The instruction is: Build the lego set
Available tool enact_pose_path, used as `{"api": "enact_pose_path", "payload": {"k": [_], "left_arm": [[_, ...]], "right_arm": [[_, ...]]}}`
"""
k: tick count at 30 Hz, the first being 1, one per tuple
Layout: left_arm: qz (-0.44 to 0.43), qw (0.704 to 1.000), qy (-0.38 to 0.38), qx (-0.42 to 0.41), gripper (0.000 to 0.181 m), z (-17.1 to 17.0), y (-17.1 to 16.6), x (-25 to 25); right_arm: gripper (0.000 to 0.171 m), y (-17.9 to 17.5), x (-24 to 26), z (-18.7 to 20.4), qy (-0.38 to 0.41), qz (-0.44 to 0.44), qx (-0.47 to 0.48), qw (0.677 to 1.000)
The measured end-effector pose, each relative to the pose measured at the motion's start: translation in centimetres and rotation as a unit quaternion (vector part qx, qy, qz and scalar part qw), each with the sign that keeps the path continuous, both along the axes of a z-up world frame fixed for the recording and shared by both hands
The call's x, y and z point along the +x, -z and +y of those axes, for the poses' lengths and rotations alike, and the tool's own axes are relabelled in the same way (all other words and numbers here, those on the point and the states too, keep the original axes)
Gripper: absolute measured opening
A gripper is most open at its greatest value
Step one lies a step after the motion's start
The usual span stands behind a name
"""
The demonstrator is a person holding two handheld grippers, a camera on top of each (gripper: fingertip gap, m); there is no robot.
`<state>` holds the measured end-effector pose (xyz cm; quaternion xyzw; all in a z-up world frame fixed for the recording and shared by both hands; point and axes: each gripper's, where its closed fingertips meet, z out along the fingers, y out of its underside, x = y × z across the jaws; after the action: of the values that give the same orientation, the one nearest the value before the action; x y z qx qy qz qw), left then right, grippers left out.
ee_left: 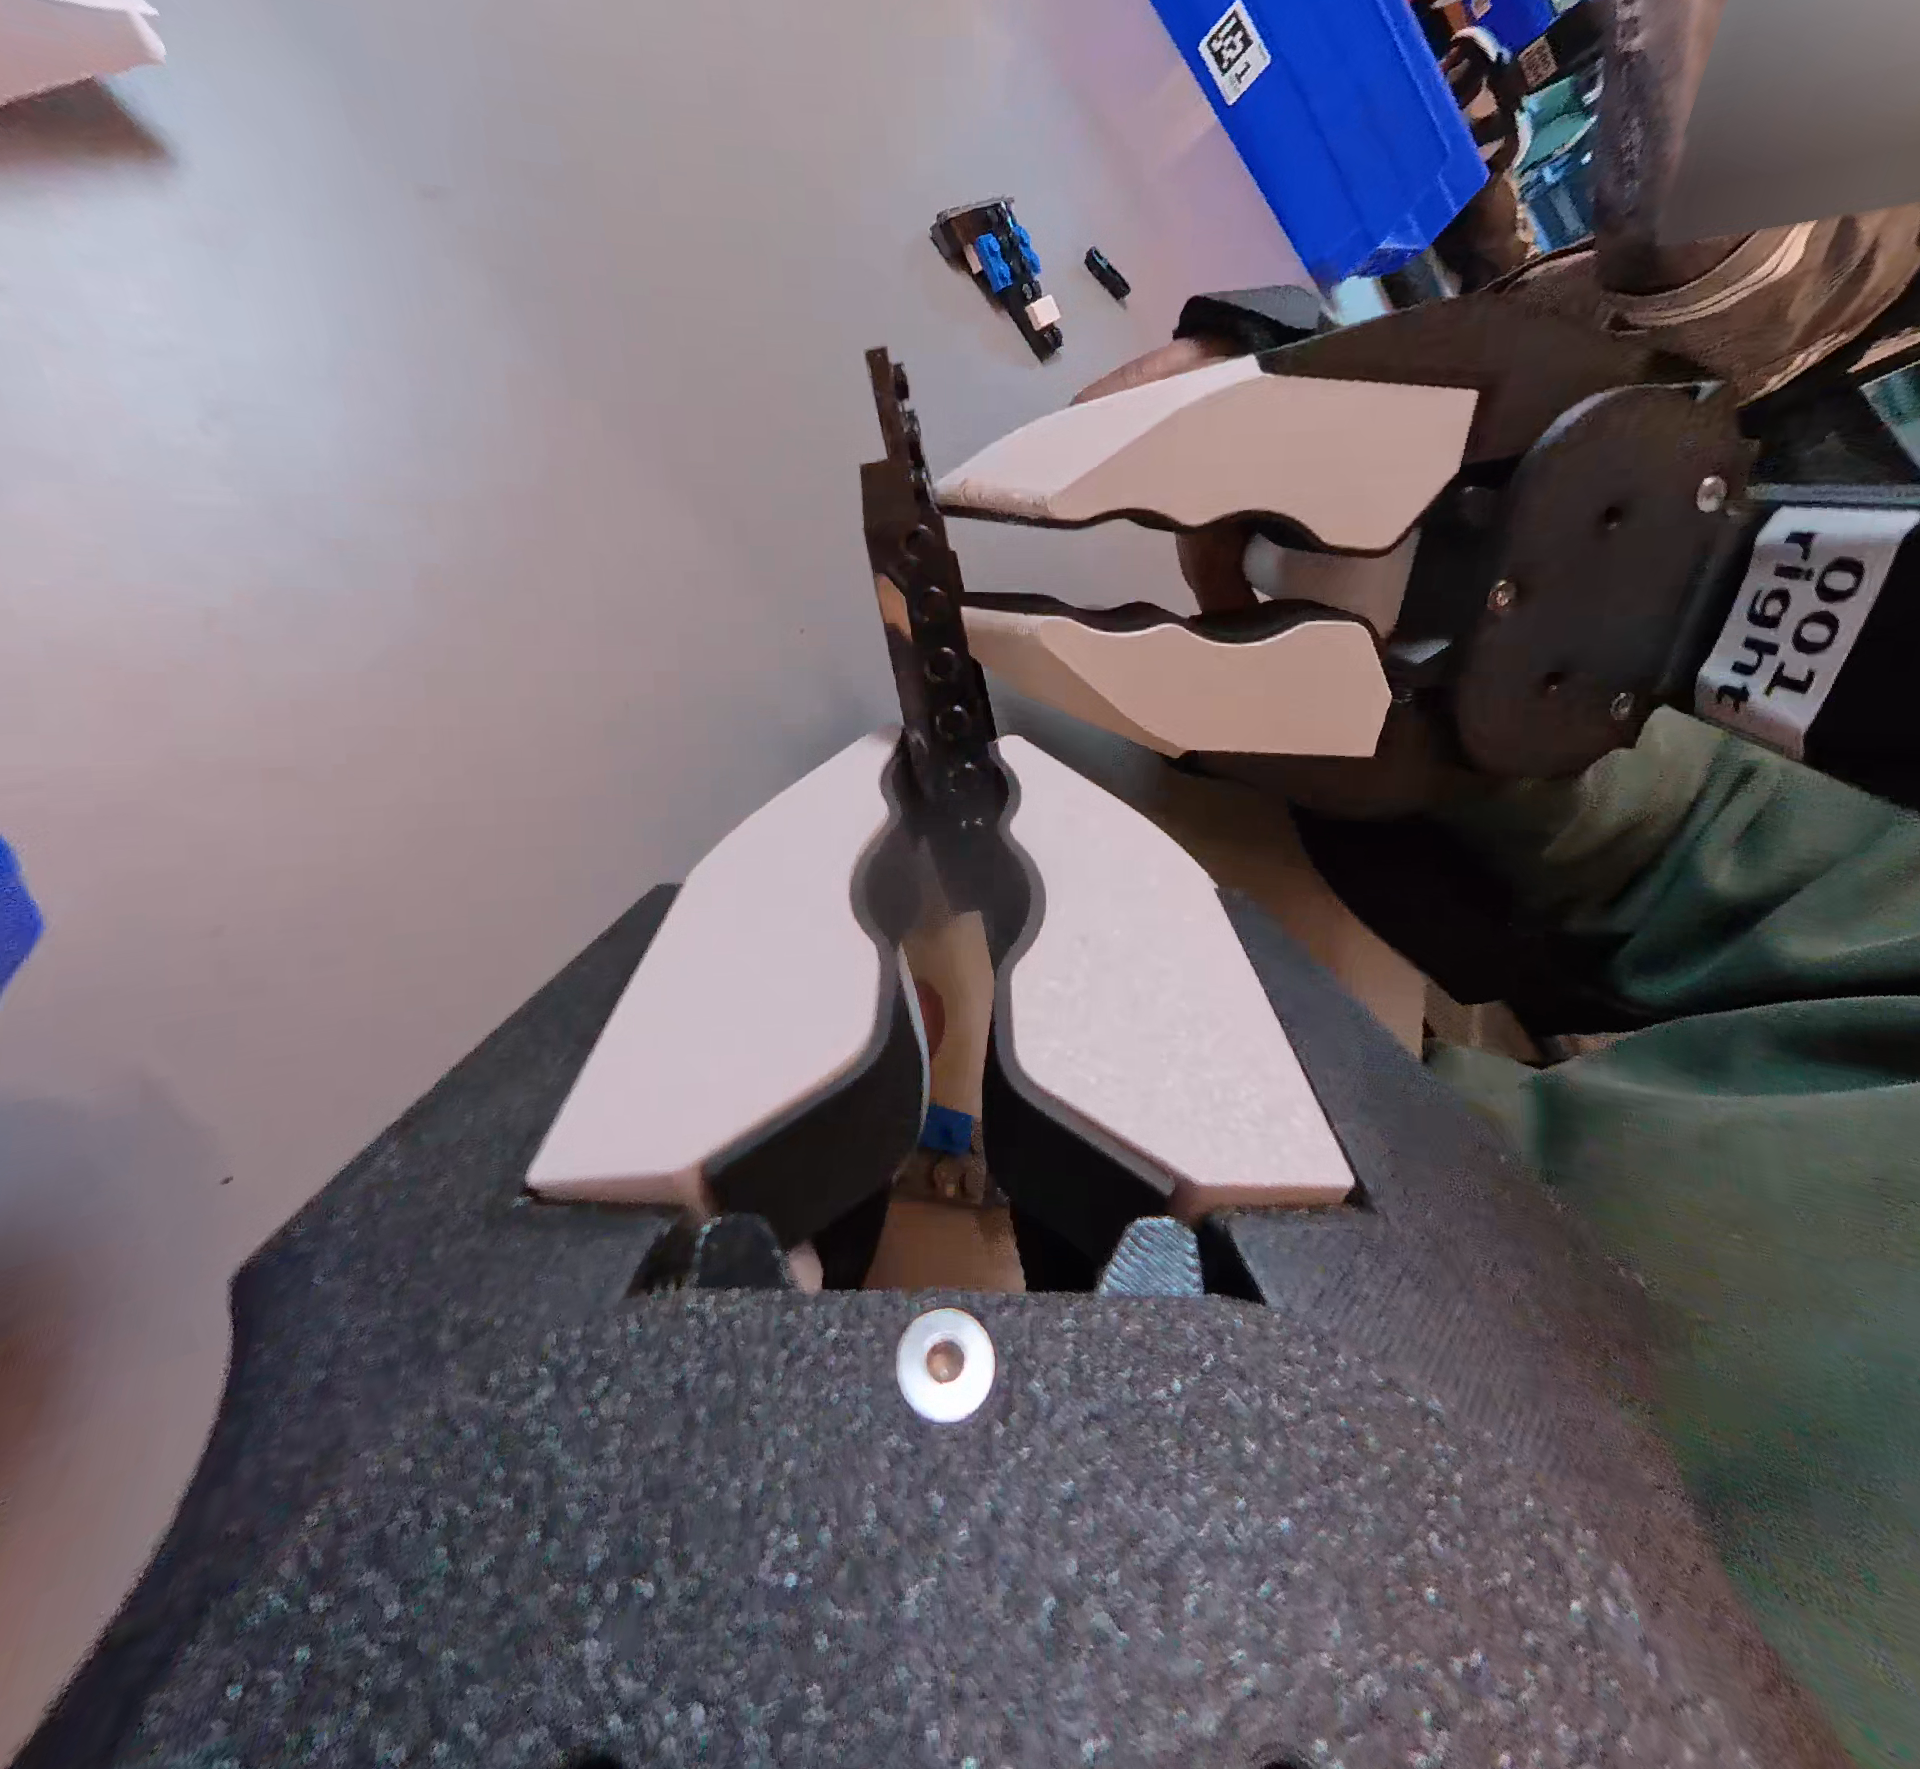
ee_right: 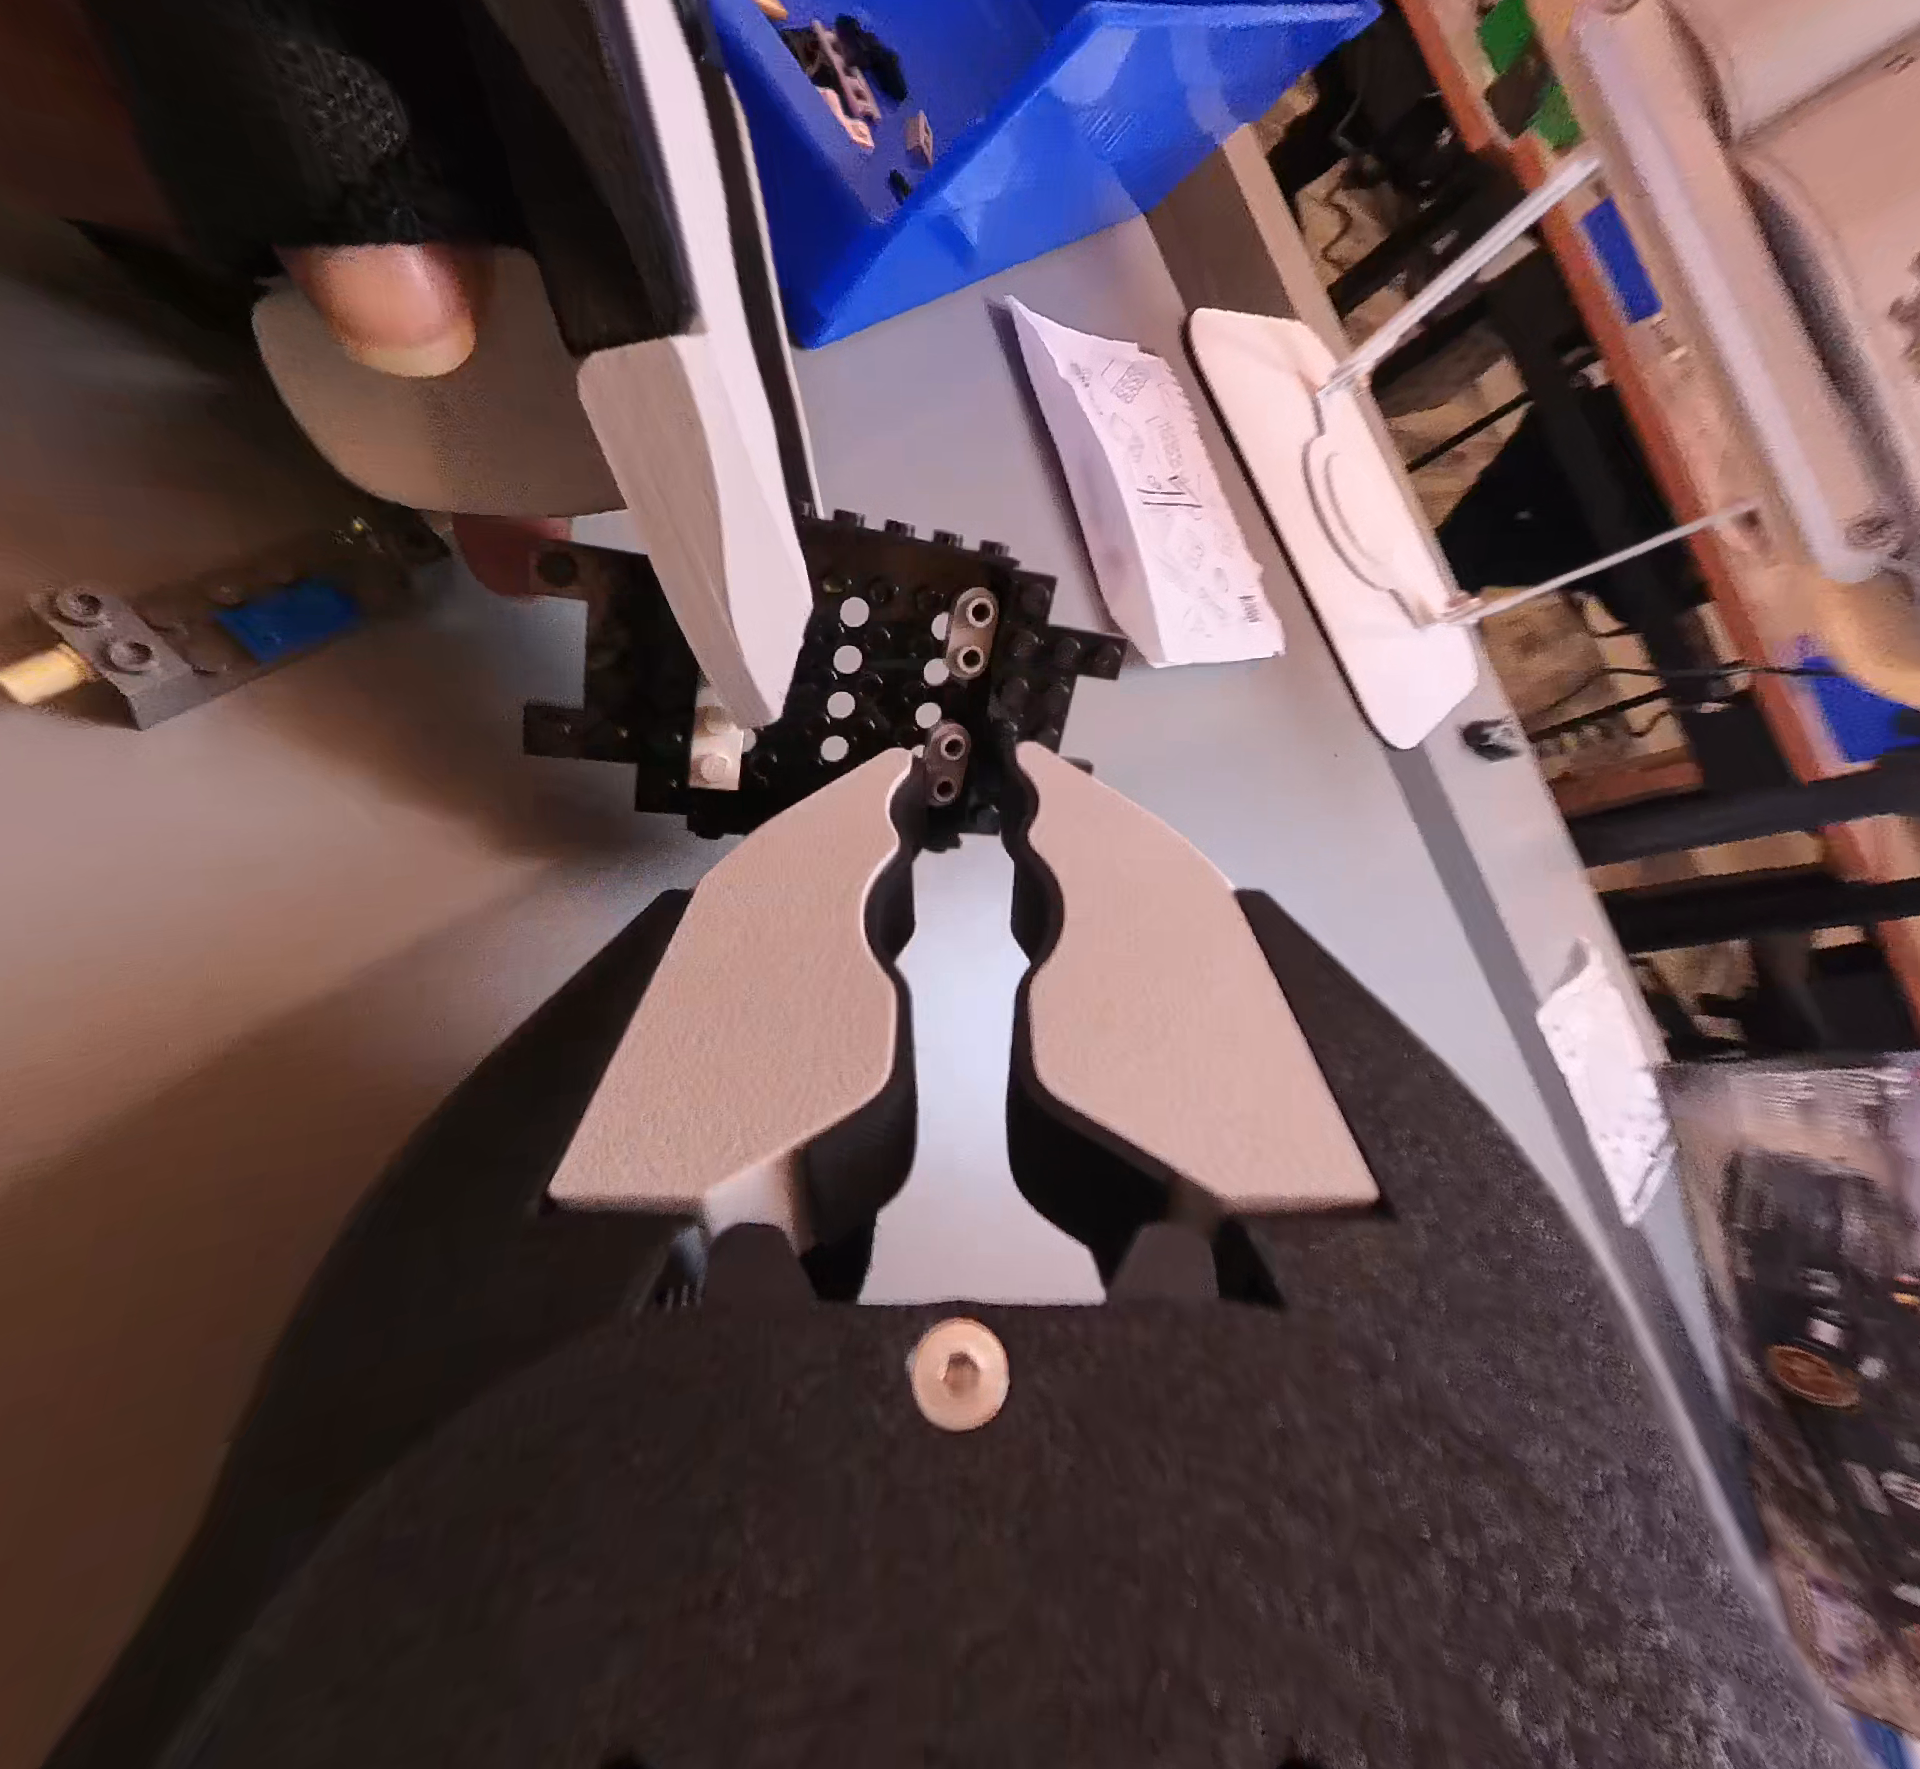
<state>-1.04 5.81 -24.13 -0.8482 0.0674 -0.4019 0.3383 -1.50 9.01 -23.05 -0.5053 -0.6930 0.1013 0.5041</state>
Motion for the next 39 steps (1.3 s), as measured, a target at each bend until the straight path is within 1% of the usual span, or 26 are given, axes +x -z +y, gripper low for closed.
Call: {"api": "enact_pose_path", "payload": {"k": [2,3,4,5,6,7,8,10,12,14,16,18,20,25,27,30,34,36,37,39], "left_arm": [[0.009,1.0,0.001,0.005,0.01,0.0,0.0,-0.1],[0.004,1.0,0.002,0.005,0.01,0.0,-0.1,-0.1],[-0.004,1.0,0.011,0.0,0.01,-0.2,-0.1,0.1],[-0.016,0.999,0.032,-0.004,0.009,-0.8,-0.1,0.8],[-0.029,0.998,0.059,-0.007,0.008,-1.7,-0.2,1.9],[-0.013,0.998,0.065,-0.001,0.009,-2.0,0.0,2.6],[-0.005,0.998,0.057,0.01,0.008,-1.8,0.0,2.7],[-0.038,0.999,0.031,0.009,0.008,-0.9,-1.1,1.9],[-0.05,0.999,0.007,0.012,0.008,-0.2,-1.5,0.5],[-0.076,0.997,-0.005,0.002,0.008,0.0,-1.5,0.0],[-0.089,0.996,-0.008,-0.005,0.008,0.1,-1.4,0.0],[-0.081,0.997,-0.013,-0.001,0.008,0.2,-1.4,-0.1],[-0.07,0.997,-0.014,0.002,0.008,0.2,-1.4,0.1],[-0.004,1.0,-0.006,0.014,0.009,-0.2,-0.8,0.2],[0.047,0.999,0.004,0.027,0.01,-0.4,-0.4,0.1],[0.111,0.993,0.021,0.025,0.012,-0.7,1.0,0.2],[0.149,0.988,0.024,0.035,0.013,-0.6,1.3,0.0],[0.153,0.987,0.025,0.035,0.014,-0.5,1.3,0.0],[0.153,0.987,0.025,0.037,0.015,-0.4,1.3,0.1],[0.164,0.985,0.026,0.038,0.015,-0.2,1.4,-0.1]], "right_arm": [[0.012,-0.2,-0.2,0.1,0.001,0.005,0.014,1.0],[0.0,-0.5,-0.2,0.2,0.004,0.013,0.017,1.0],[0.0,-1.3,-0.1,0.9,0.016,0.03,0.04,0.999],[0.0,-2.0,0.3,2.3,0.039,0.03,0.076,0.996],[0.0,-1.8,0.6,3.2,0.042,0.027,0.059,0.997],[0.0,-1.5,0.7,3.5,0.037,0.031,0.015,0.999],[0.0,-1.8,0.9,3.7,0.039,0.054,-0.024,0.997],[0.0,-3.6,1.3,3.5,0.032,0.115,-0.089,0.989],[0.0,-5.6,1.8,3.2,0.019,0.161,-0.098,0.982],[0.0,-6.1,1.9,2.4,-0.001,0.173,-0.092,0.981],[0.013,-5.2,1.4,1.4,-0.017,0.148,-0.095,0.984],[0.025,-3.5,0.9,0.9,-0.019,0.098,-0.077,0.992],[0.03,-2.4,0.5,0.7,-0.024,0.065,-0.047,0.996],[0.03,-1.1,0.1,0.3,-0.031,0.025,-0.024,0.999],[0.025,-0.3,0.0,0.0,-0.027,0.007,-0.04,0.999],[0.025,1.2,0.0,-0.1,-0.014,-0.027,-0.049,0.998],[0.024,1.4,-0.2,0.0,0.0,-0.028,-0.024,0.999],[0.021,1.6,-0.3,0.1,0.001,-0.03,-0.005,1.0],[0.014,1.6,-0.4,0.0,-0.001,-0.031,0.007,0.999],[0.014,1.7,-0.4,0.0,-0.006,-0.031,0.023,0.999]]}}
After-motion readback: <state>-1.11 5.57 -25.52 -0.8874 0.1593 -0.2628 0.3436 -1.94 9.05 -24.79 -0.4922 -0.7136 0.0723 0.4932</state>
